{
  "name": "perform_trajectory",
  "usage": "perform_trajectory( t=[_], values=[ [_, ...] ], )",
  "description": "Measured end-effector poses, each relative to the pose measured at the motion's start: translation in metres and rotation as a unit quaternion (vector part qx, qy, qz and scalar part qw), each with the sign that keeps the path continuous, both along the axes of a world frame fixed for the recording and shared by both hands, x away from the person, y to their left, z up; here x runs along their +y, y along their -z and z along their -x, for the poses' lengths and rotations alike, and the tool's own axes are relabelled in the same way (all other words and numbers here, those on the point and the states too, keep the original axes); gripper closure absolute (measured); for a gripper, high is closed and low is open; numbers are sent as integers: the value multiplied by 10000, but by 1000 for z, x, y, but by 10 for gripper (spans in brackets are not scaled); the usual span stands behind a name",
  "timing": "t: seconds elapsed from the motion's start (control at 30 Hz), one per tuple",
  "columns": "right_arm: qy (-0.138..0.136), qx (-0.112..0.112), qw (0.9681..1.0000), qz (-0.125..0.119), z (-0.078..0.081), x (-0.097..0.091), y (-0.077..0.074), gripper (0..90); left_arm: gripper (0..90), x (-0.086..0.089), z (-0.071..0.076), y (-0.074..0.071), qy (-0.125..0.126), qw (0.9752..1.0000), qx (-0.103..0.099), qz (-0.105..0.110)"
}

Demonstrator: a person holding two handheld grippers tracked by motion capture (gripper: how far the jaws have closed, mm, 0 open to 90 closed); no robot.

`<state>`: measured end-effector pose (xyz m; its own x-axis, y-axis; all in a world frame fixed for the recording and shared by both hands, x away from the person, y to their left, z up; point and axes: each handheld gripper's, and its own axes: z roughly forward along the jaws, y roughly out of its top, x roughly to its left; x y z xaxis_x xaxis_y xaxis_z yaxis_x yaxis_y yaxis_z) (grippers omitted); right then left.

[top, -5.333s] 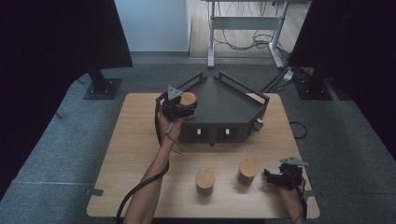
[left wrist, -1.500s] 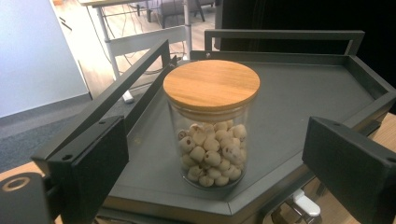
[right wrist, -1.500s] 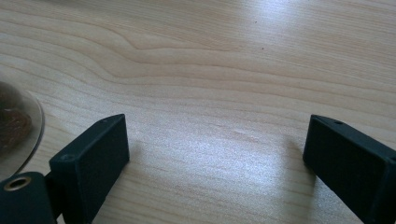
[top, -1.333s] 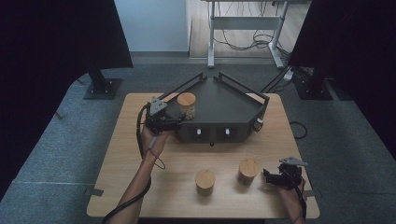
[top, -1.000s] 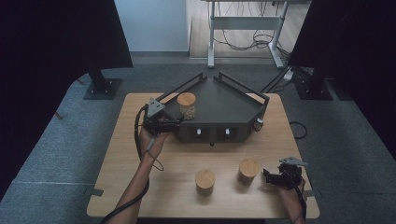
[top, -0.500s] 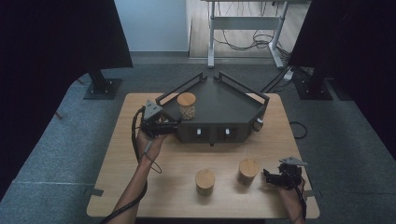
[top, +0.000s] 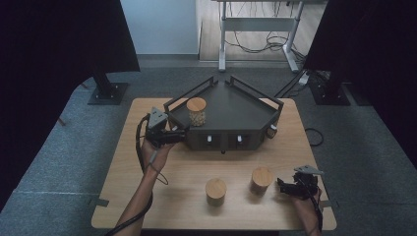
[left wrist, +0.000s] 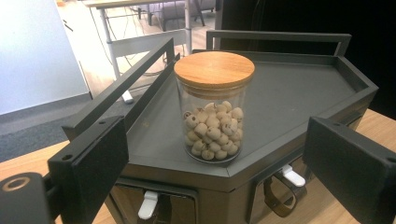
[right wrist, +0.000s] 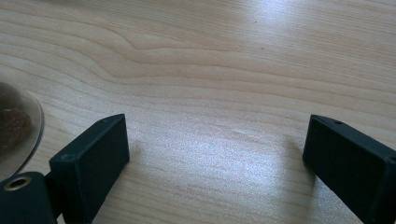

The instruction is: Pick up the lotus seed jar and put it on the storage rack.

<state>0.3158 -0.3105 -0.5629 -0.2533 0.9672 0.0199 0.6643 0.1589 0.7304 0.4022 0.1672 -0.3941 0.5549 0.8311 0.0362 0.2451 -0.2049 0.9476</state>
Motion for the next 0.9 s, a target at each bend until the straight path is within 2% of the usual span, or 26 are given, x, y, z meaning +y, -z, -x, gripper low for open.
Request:
perform_trajectory(
  t=[0.6,0.9],
  values=[
    [0,0,10000,1,0,0,0,63,71,10,14,2,13,10000,-14,86],
    [0,-1,10000,1,0,0,0,63,71,16,20,4,-8,10000,-3,58]
  ],
)
